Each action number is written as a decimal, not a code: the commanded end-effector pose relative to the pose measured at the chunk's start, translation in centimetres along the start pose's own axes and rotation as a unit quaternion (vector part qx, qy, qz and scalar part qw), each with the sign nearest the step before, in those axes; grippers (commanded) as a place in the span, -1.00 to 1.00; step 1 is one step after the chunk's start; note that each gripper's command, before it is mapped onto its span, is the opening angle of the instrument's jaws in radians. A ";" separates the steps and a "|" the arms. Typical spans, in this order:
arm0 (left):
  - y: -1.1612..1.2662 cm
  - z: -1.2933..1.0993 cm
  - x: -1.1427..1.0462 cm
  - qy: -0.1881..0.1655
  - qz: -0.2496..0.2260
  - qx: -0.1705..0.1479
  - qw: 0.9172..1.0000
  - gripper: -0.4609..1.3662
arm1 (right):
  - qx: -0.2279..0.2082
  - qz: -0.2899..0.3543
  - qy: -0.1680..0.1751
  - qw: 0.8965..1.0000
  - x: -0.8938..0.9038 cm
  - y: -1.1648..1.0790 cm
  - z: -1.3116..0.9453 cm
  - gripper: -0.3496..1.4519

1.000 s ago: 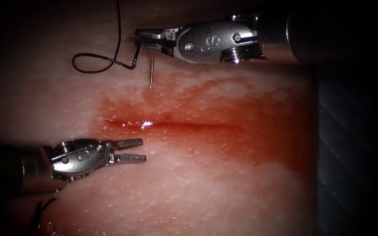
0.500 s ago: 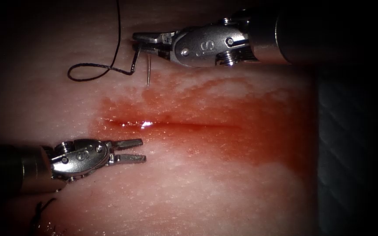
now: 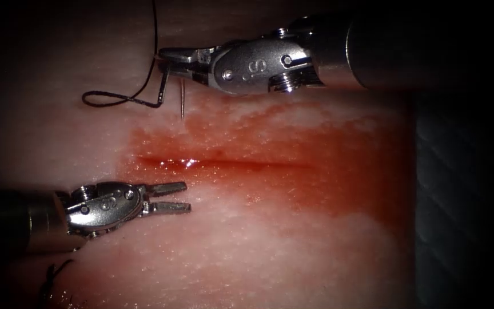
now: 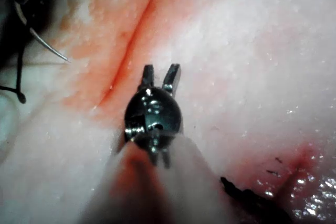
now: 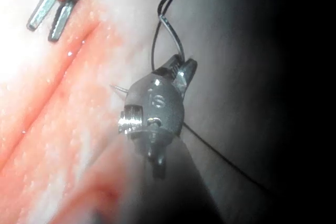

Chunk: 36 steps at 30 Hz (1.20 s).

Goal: Wound Closure
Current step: Insert the needle through the skin above the cut with the right end effector

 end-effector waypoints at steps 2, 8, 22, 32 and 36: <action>0.00 0.00 0.00 0.000 0.000 -0.001 1.000 -0.38 | -0.003 0.000 0.000 1.000 0.00 0.00 0.00 -1.00; 0.00 0.00 0.00 0.000 0.000 -0.001 1.000 -0.39 | -0.002 0.002 -0.001 1.000 0.00 -0.02 0.00 -1.00; 0.01 -0.01 0.00 0.000 0.000 -0.001 1.000 -0.39 | 0.012 0.011 -0.006 1.000 0.06 -0.08 -0.04 -1.00; 0.01 -0.02 0.01 0.000 -0.001 -0.002 1.000 -0.38 | 0.017 0.009 -0.013 1.000 0.01 -0.09 -0.05 -1.00; 0.02 -0.03 0.01 0.000 -0.001 -0.002 1.000 -0.38 | 0.018 0.008 -0.013 1.000 -0.01 -0.12 -0.04 -1.00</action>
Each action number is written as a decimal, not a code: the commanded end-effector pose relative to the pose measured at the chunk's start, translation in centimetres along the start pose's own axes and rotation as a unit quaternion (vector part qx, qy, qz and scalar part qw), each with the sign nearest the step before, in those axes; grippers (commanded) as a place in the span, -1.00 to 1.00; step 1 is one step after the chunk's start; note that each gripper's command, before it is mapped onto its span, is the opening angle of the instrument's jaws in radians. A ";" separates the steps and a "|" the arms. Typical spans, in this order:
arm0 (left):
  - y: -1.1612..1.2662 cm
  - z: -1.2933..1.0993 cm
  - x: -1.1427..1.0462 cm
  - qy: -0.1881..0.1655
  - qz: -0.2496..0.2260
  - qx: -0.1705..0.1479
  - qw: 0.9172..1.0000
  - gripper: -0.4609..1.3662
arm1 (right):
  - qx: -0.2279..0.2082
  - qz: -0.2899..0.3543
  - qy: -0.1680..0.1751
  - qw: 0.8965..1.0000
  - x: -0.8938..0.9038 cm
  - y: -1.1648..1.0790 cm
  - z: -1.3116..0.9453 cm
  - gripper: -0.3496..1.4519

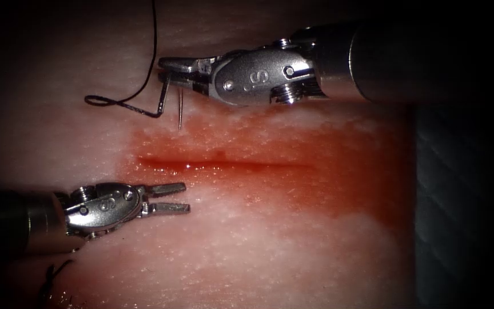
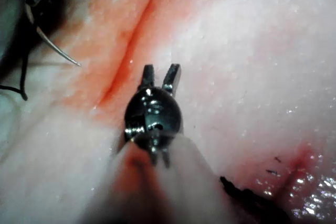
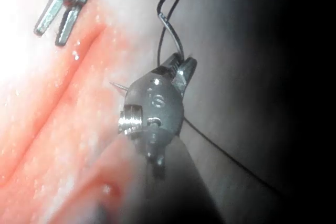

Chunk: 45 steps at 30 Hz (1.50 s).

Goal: Wound Closure
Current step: Insert the needle through the skin above the cut with the right end effector

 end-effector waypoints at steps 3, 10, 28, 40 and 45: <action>0.00 -0.01 0.00 0.000 0.000 -0.001 1.000 -0.38 | -0.001 -0.005 -0.003 1.000 -0.01 -0.03 0.01 -1.00; 0.02 -0.05 0.02 -0.001 0.001 -0.002 1.000 -0.38 | 0.002 -0.037 0.001 0.999 0.00 -0.23 0.00 -1.00; 0.02 -0.07 0.01 -0.001 0.002 -0.004 1.000 -0.39 | 0.003 -0.038 0.000 0.999 -0.32 -0.94 0.10 -1.00; 0.01 -0.12 -0.01 -0.004 0.003 -0.002 1.000 -0.40 | -0.002 -0.027 -0.038 0.999 -0.46 -1.22 0.09 -1.00; 0.02 -0.13 -0.01 -0.005 0.003 -0.001 1.000 -0.40 | -0.007 -0.027 -0.051 0.998 -0.48 -1.24 -0.02 -1.00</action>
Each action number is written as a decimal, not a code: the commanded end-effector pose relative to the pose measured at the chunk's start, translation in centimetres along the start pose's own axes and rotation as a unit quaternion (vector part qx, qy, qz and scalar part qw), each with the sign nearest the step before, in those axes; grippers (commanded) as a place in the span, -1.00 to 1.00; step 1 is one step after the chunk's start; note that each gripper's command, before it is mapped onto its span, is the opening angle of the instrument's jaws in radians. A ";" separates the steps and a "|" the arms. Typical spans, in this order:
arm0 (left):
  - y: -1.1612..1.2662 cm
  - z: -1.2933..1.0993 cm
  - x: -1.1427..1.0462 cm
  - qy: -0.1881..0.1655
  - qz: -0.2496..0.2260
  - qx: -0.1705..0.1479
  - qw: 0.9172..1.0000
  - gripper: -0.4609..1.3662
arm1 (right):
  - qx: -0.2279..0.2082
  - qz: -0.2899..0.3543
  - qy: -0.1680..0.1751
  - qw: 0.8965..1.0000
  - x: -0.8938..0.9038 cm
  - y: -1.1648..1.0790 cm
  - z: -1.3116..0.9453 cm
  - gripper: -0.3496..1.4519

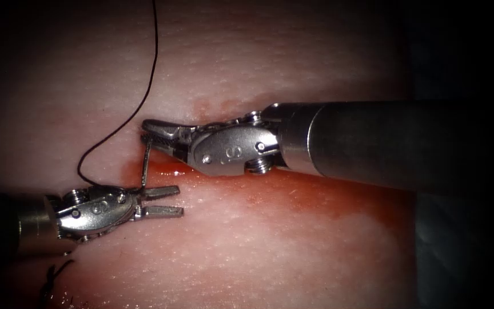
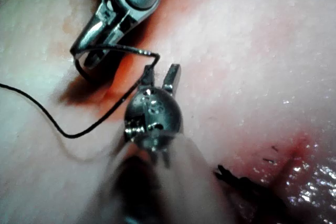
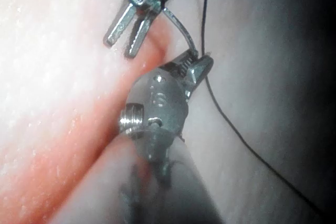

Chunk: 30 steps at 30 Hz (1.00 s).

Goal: Wound Closure
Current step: Insert the needle through the skin above the cut with the right end effector

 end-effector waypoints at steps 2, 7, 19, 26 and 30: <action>0.01 0.00 0.00 -0.002 0.000 -0.001 1.000 -0.40 | -0.004 0.000 -0.006 1.000 -0.03 0.00 -0.04 -1.00; 0.01 -0.01 0.00 -0.003 0.000 -0.001 1.000 -0.40 | -0.001 0.006 -0.014 1.000 -0.12 -0.04 -0.03 -1.00; 0.01 -0.02 0.00 -0.005 0.000 0.001 1.000 -0.40 | 0.032 0.020 -0.043 0.998 -0.30 -0.16 0.00 -1.00; 0.01 -0.03 -0.01 -0.005 0.000 0.003 1.000 -0.40 | 0.039 0.031 -0.063 0.997 -0.38 -0.23 -0.08 -1.00; 0.01 -0.03 -0.01 -0.005 0.000 0.004 1.000 -0.40 | 0.034 0.037 -0.058 0.997 -0.35 -0.19 -0.07 -1.00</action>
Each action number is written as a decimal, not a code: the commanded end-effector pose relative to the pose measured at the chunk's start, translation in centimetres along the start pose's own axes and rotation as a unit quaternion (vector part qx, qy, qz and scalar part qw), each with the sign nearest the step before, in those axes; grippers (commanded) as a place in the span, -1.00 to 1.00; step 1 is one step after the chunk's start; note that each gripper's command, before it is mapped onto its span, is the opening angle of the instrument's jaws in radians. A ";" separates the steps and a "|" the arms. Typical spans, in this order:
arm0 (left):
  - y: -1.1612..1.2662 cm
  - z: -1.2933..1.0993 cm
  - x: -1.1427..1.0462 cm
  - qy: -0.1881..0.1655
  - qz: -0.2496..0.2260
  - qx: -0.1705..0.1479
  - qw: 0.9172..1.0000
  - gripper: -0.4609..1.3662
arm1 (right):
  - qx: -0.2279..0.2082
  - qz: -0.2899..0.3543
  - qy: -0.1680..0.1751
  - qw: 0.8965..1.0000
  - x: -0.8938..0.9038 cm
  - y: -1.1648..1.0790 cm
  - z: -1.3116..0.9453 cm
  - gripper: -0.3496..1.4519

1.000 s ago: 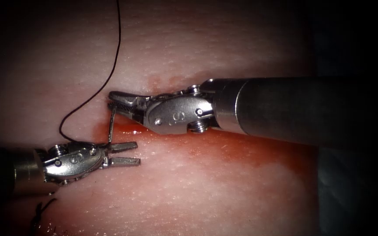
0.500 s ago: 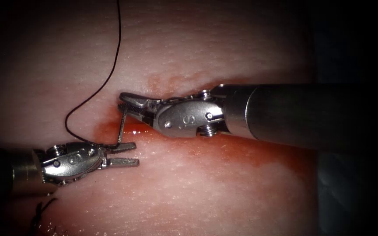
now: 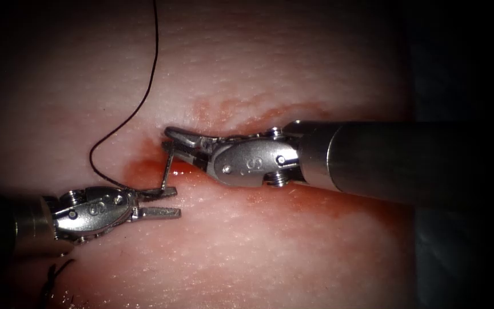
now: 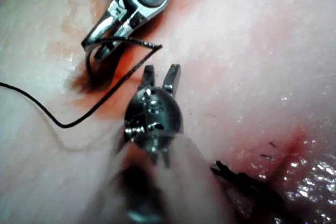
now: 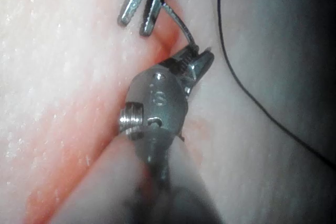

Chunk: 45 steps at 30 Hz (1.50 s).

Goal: Wound Closure
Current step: Insert the needle through the skin above the cut with the right end effector

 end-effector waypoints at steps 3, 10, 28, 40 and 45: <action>0.00 0.00 0.00 0.000 0.000 0.001 1.000 -0.37 | -0.001 0.002 0.002 1.000 0.05 0.02 0.00 -1.00; -0.06 0.00 0.00 -0.001 -0.002 0.021 1.000 -0.37 | 0.000 0.023 0.000 1.000 0.04 0.08 -0.01 -1.00; -0.10 -0.03 -0.03 -0.003 -0.007 0.035 0.999 -0.41 | 0.018 0.044 -0.019 0.999 -0.13 -0.11 0.02 -1.00; -0.10 -0.03 -0.03 -0.003 -0.008 0.037 0.999 -0.47 | 0.038 0.072 -0.043 0.996 -0.31 -0.23 0.10 -1.00; -0.10 -0.03 -0.03 -0.003 -0.009 0.038 0.999 -0.48 | 0.043 0.073 -0.049 0.995 -0.34 -0.25 0.11 -1.00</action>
